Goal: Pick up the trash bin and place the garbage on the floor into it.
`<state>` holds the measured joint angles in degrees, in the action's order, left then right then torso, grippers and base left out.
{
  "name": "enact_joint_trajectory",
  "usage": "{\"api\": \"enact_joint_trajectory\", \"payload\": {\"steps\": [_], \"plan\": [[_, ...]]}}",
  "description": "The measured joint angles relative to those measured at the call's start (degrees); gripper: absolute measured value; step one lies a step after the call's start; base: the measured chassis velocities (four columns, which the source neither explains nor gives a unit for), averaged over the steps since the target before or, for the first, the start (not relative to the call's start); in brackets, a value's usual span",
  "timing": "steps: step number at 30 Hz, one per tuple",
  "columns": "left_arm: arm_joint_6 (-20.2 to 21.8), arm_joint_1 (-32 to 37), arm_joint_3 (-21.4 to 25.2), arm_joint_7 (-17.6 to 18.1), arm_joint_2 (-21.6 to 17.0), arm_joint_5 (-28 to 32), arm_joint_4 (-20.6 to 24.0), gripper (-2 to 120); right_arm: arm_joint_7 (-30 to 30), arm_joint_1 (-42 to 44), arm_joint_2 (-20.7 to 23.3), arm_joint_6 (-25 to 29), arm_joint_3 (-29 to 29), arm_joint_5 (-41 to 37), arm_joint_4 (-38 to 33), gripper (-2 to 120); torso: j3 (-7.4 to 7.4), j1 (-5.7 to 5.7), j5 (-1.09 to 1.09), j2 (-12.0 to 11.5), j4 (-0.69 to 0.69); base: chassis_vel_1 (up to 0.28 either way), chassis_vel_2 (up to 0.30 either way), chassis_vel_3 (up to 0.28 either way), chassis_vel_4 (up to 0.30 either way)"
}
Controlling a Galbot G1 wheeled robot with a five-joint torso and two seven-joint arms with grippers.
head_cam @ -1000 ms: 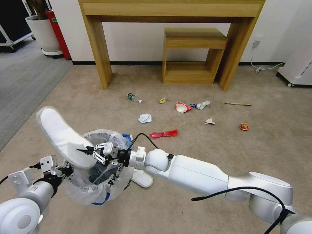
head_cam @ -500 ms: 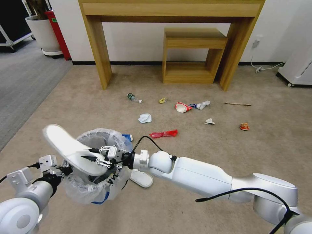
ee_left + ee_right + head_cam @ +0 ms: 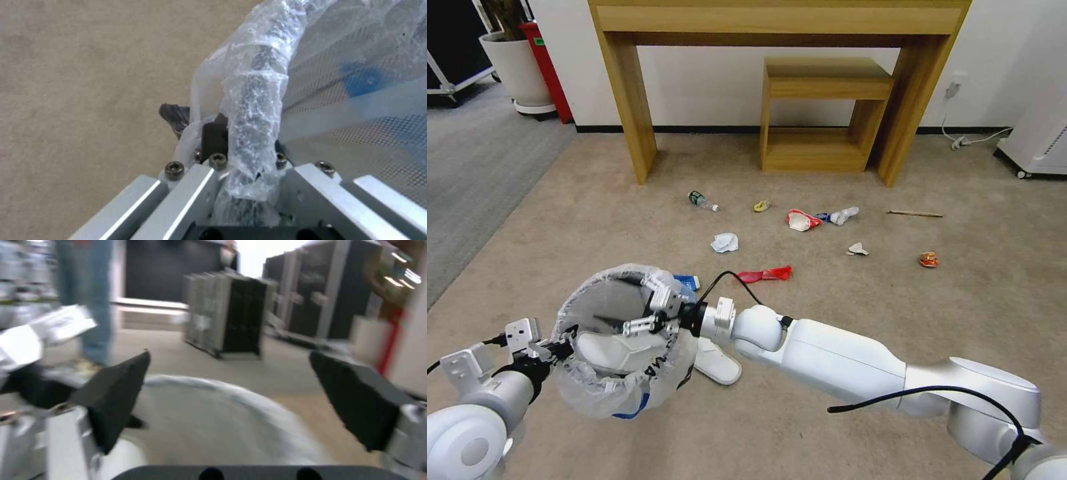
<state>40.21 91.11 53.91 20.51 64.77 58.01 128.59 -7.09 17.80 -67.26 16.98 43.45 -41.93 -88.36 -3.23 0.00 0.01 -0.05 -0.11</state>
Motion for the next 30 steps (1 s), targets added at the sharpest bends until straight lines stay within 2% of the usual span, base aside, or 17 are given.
{"api": "enact_joint_trajectory", "payload": {"steps": [7,14,24,28,30], "plan": [[-0.06,-1.01,0.58,-0.01,-0.89,0.41,-3.11,1,7.42,4.8,8.97,-5.76,-5.43,-6.24,-6.38,100,0.0,0.0,0.01,0.0,-0.01,0.0,0.0,0.0,0.0],[-0.06,-1.61,0.28,0.03,-0.96,0.21,-5.36,1,7.59,11.05,14.2,-6.03,-11.51,-5.73,-10.08,100,0.0,0.0,0.0,0.0,-0.02,0.0,0.0,0.0,0.0],[-0.07,-1.52,0.52,0.05,-0.99,0.0,-6.76,1,8.98,15.16,16.98,-7.74,-15.4,-5.1,-12.32,100,0.0,0.0,0.0,0.0,-0.01,0.0,0.0,0.0,0.0],[-0.06,-1.31,0.89,0.08,-1.13,-0.11,-7.49,1,10.34,17.11,17.88,-10.38,-15.95,-5.04,-12.86,100,0.0,0.0,0.0,0.0,-0.01,0.0,0.0,0.0,0.0],[-0.07,-1.26,0.78,0.09,-1.02,-0.38,-7.65,1,11.83,17.66,17.99,-13.53,-15.1,-5.2,-12.86,100,0.0,0.0,0.0,0.0,-0.01,0.0,0.0,0.0,0.0]]}}
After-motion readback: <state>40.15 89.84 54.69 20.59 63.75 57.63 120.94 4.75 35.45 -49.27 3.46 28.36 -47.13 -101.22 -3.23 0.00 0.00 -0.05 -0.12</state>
